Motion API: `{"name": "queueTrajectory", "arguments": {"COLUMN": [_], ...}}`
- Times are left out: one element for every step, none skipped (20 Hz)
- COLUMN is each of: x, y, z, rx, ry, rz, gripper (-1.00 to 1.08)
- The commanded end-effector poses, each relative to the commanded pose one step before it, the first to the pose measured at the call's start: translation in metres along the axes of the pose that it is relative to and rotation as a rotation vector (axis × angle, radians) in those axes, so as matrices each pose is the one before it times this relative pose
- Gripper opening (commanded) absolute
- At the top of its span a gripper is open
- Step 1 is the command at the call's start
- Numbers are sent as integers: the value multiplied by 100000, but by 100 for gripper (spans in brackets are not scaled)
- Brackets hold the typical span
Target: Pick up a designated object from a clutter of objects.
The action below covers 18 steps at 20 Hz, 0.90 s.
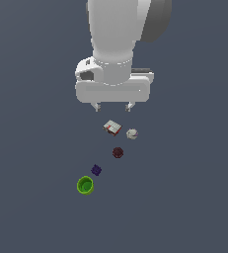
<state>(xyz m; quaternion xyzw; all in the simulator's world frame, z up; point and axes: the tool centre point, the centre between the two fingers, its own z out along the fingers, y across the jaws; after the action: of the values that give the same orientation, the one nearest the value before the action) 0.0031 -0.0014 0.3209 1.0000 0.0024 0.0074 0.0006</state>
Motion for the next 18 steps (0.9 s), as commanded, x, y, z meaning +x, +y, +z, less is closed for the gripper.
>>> {"name": "queueTrajectory", "arguments": {"x": [0, -20, -52, -89, -127, -163, -166, -135, -102, -67, -24, 31, 62, 95, 86, 136, 178, 224], "y": [1, -2, 12, 14, 18, 22, 21, 14, 7, 0, -5, -4, 11, 54, 1, 48, 68, 72], "z": [0, 35, 117, 188, 259, 324, 313, 234, 156, 80, 7, -46, -19, 48, 27, 75, 99, 121], "rx": [0, 51, 166, 270, 374, 471, 460, 349, 240, 130, 20, -71, -54, 0, -2, 0, 0, 56], "ry": [0, -111, -352, -573, -797, -1009, -991, -759, -525, -288, -49, 156, 129, 0, 58, 0, 0, 9], "rz": [0, 94, 303, 493, 685, 868, 853, 654, 454, 250, 44, -135, -117, 0, -78, 0, 0, -79], "gripper": [100, 100, 100, 100, 100, 100, 100, 100, 100, 100, 100, 100, 100, 100, 100, 100, 100, 100]}}
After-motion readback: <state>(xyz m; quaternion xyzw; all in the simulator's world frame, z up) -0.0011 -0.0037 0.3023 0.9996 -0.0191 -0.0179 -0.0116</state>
